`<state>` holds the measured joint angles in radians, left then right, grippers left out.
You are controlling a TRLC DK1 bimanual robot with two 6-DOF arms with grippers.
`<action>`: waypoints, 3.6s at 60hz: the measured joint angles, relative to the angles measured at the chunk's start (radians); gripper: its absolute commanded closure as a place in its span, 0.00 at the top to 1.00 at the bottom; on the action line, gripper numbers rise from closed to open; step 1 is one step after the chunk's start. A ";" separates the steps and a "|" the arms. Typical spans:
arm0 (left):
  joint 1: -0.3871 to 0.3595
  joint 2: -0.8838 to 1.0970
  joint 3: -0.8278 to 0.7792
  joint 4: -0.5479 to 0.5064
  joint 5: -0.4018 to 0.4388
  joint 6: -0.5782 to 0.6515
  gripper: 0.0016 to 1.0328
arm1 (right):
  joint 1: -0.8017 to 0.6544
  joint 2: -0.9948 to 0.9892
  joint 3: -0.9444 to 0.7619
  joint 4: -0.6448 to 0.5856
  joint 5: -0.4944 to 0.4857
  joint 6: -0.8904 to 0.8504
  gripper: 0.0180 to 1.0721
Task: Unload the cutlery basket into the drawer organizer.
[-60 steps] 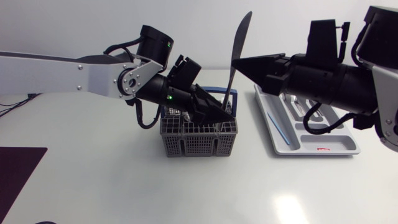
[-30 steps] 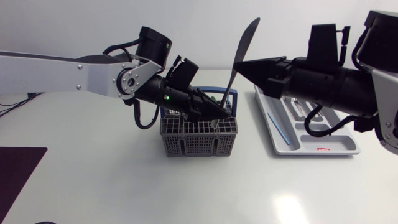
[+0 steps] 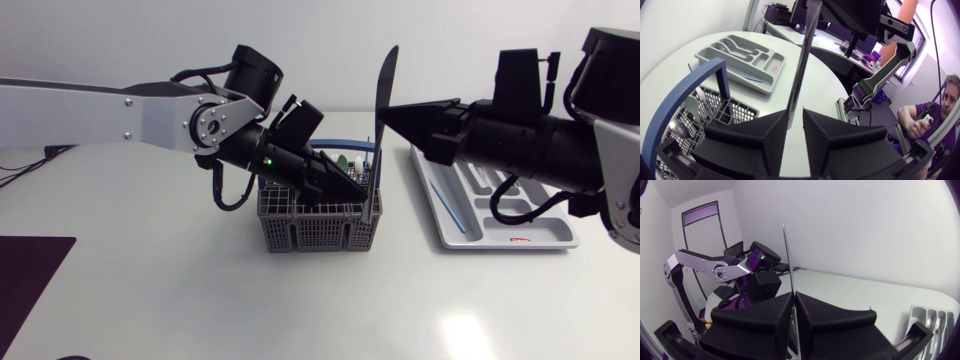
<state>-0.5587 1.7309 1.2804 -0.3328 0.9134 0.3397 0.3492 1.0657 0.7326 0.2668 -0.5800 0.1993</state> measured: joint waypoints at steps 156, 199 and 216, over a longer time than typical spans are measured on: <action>-0.279 -0.172 -0.279 0.096 -0.608 0.320 0.46 | -0.290 -0.316 -0.212 -0.371 -0.155 -0.391 0.32; -0.468 0.136 0.200 -0.303 -0.743 0.074 0.64 | -0.524 -0.369 -0.292 -0.500 -0.217 -0.544 0.47; -0.519 0.371 0.368 -0.409 -0.782 -0.040 0.59 | -0.675 -0.387 -0.309 -0.533 -0.313 -0.557 0.47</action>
<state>-1.0779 2.1021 1.6485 -0.7418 0.1310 0.3000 -0.3256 0.6788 0.4236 -0.2661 -0.8932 -0.3573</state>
